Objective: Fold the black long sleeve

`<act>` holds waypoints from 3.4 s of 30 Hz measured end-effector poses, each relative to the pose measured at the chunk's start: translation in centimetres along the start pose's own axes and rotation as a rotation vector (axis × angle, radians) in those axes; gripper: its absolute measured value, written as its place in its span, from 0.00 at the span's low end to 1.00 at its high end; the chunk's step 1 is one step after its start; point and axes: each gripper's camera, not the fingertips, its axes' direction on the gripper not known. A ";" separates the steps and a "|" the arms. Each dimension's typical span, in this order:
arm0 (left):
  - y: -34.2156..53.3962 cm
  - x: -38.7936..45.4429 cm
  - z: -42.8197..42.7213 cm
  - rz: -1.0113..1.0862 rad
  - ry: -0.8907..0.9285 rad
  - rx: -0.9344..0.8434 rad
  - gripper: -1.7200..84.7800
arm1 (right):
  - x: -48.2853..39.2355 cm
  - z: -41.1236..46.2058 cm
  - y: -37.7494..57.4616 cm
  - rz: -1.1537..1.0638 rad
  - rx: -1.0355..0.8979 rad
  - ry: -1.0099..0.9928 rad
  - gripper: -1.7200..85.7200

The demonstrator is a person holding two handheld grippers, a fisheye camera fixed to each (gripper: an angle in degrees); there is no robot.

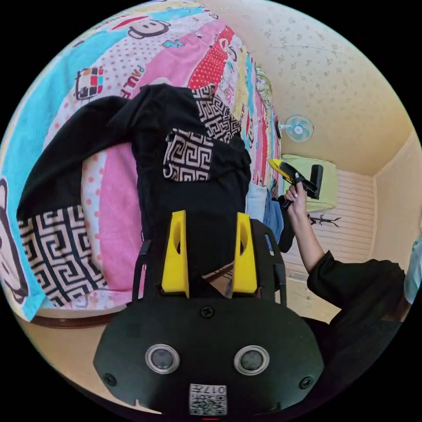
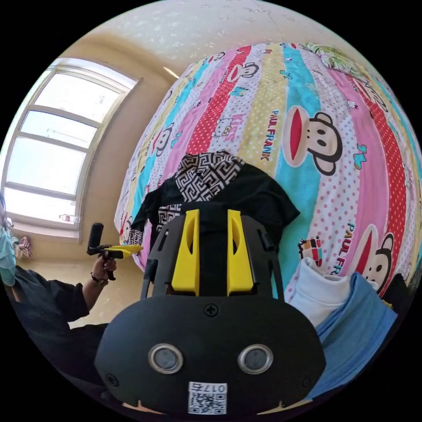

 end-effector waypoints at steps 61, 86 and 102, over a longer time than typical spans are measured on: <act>6.1 10.4 2.0 -0.087 0.339 0.265 0.02 | 6.2 3.8 -15.7 -0.524 -0.415 0.163 0.13; 1.8 12.5 -4.2 0.134 0.384 0.377 0.04 | 13.7 -1.2 -20.6 0.011 -0.389 0.045 0.20; -4.0 4.8 1.8 -0.079 0.187 0.273 0.14 | 20.0 -7.3 -23.7 0.206 -0.233 -0.162 0.06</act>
